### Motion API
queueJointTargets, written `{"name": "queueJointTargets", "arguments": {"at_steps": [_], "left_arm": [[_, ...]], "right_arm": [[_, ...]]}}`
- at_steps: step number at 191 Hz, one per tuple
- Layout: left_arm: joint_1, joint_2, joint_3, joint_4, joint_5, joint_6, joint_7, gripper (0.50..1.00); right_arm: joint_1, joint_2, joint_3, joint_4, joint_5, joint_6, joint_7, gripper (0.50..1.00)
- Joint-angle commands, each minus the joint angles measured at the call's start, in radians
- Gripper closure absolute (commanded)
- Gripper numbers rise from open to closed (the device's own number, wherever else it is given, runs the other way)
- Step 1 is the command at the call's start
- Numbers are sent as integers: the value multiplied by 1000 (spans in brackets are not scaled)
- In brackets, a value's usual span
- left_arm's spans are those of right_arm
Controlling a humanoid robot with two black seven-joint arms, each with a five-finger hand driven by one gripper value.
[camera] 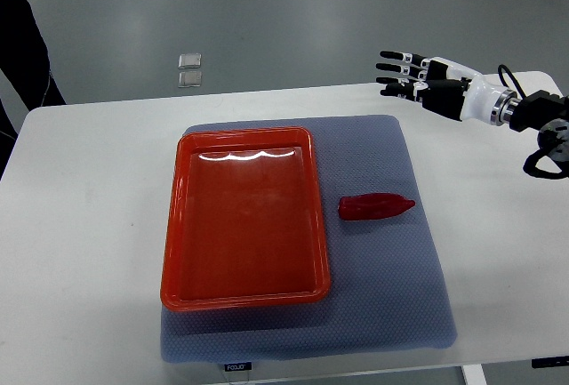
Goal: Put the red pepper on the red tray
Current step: 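Move the right hand toward the red pepper beside the tray, then close the right hand fingers around the red pepper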
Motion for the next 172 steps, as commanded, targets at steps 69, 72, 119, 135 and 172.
{"name": "queueJointTargets", "arguments": {"at_steps": [69,72,119,135,172], "left_arm": [[-1,0,1,1,0,-1,-1,500],[1,0,1,1,0,-1,1,500],[1,0,1,1,0,0,-1,500],[-1,0,1,1,0,0,1,500],[1,0,1,1,0,0,-1,500]], "right_arm": [[12,-172,2,378,-731,0,79,587],[12,-178,2,396,-773,0,88,587],[3,-193,-10,575,-1086,-16,123,589],[-11,-185,-21,614,-1160,-60,123,591],[-38,-170,-133,622,-1316,-216,117,591]]}}
